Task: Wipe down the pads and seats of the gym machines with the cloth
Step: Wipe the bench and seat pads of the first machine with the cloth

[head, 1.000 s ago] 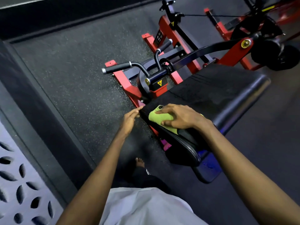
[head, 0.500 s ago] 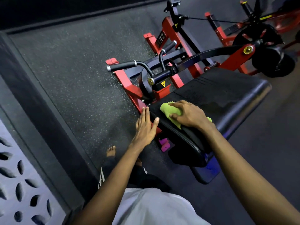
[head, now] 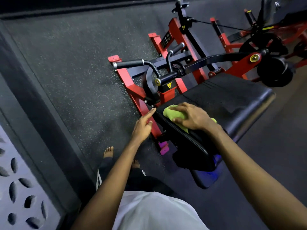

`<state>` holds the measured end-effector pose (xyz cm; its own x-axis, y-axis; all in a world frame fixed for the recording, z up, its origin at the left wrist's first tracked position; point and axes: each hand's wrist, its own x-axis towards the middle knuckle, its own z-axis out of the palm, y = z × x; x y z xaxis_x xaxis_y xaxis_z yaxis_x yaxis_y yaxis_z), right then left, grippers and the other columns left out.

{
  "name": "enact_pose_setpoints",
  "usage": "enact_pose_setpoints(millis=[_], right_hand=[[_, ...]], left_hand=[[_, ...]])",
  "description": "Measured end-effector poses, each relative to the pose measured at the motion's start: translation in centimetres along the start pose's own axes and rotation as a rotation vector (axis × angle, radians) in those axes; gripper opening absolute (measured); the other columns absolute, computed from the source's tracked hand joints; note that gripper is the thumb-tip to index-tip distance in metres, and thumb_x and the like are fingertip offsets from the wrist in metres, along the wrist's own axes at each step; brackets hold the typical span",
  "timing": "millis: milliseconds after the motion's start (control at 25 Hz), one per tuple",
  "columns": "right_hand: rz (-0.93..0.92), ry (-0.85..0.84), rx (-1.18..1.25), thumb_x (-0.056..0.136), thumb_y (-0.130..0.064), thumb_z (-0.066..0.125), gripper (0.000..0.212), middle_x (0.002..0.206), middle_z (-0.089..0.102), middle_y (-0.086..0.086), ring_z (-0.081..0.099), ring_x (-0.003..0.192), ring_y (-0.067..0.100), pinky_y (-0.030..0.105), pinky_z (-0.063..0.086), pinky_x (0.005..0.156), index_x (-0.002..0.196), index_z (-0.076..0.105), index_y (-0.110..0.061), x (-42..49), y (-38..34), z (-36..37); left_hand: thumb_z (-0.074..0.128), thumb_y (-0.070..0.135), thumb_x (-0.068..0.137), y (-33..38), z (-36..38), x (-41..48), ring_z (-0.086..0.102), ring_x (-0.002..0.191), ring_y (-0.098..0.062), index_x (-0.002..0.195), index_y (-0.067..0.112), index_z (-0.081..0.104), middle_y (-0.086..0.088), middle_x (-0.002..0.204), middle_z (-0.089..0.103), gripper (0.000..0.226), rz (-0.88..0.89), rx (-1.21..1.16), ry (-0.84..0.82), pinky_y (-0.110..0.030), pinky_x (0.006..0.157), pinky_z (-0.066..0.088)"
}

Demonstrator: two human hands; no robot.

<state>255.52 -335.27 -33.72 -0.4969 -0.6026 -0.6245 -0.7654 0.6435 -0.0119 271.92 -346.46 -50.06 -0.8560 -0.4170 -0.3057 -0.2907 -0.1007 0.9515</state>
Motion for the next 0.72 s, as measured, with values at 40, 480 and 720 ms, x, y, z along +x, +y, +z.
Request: enact_pose_setpoints(millis=[40, 480, 720], right_hand=[[0.008, -0.012, -0.013, 0.093, -0.058, 0.059, 0.057, 0.15, 0.045, -0.003, 0.049, 0.135, 0.027, 0.046, 0.044, 0.108, 0.147, 0.043, -0.052, 1.4, -0.5, -0.2], [-0.196, -0.032, -0.306, 0.092, -0.046, 0.064, 0.056, 0.158, 0.037, -0.009, 0.036, 0.143, 0.02, 0.048, 0.039, 0.106, 0.146, 0.048, -0.045, -2.8, -4.1, -0.3], [-0.182, 0.099, -0.482, 0.085, -0.035, 0.072, 0.058, 0.153, 0.043, -0.008, 0.046, 0.134, 0.023, 0.043, 0.046, 0.091, 0.14, 0.055, -0.039, -3.8, -6.4, 2.3]], left_hand=[[0.049, -0.011, 0.089, 0.0, -0.2, 0.3, 0.041, 0.134, 0.006, 0.145, 0.026, 0.052, 0.013, 0.148, 0.047, 0.067, -0.008, -0.012, -0.002, -0.004, 0.11, 0.024], [0.051, 0.028, 0.099, 0.3, -0.8, 0.8, 0.047, 0.129, 0.002, 0.134, 0.045, 0.059, 0.011, 0.142, 0.057, 0.04, -0.09, -0.115, -0.053, -0.02, 0.109, 0.036], [0.038, 0.041, 0.103, 0.3, 0.8, -0.5, 0.044, 0.138, -0.008, 0.143, 0.02, 0.053, 0.0, 0.149, 0.05, 0.048, -0.118, -0.354, -0.002, -0.018, 0.114, 0.032]])
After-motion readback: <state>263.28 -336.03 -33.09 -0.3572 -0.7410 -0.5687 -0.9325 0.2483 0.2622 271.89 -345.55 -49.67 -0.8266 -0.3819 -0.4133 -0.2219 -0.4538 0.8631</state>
